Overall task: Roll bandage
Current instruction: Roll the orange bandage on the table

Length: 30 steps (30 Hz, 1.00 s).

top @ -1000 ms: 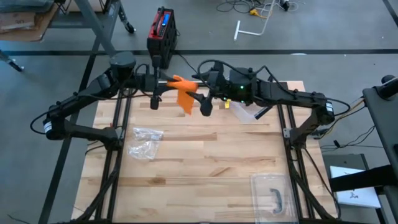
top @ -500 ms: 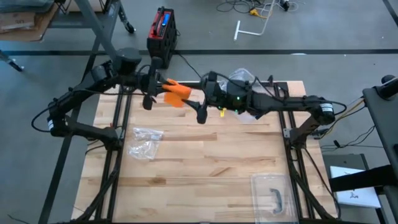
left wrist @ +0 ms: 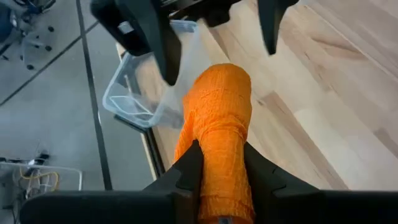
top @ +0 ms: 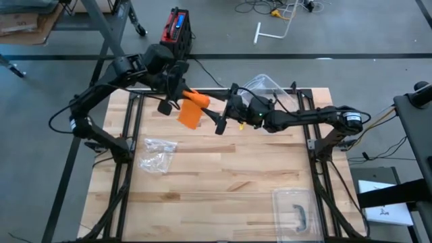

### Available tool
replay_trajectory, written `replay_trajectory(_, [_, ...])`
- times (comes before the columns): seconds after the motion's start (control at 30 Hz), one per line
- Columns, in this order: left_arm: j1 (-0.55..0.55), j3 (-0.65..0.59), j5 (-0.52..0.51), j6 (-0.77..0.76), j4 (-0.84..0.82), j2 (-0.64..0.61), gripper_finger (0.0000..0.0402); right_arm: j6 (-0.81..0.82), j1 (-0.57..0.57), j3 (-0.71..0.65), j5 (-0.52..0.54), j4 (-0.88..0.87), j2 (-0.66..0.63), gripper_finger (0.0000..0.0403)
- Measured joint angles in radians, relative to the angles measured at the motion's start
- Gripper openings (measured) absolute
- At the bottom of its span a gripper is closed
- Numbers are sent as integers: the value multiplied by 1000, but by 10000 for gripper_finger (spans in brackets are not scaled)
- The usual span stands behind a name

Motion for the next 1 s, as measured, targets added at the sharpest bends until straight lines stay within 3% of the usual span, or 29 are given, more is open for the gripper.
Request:
replay_trajectory(0.27, [0,2,104,0,42,1,70,-6,-12,-14,-4,77,13,269])
replay_trajectory(0.7, [2,-33,123,-63,152,-1,70,-6,-12,11,-2,95,31,254])
replay_trajectory(1.0, [3,-38,117,-85,178,-3,72,-13,-12,22,49,60,31,157])
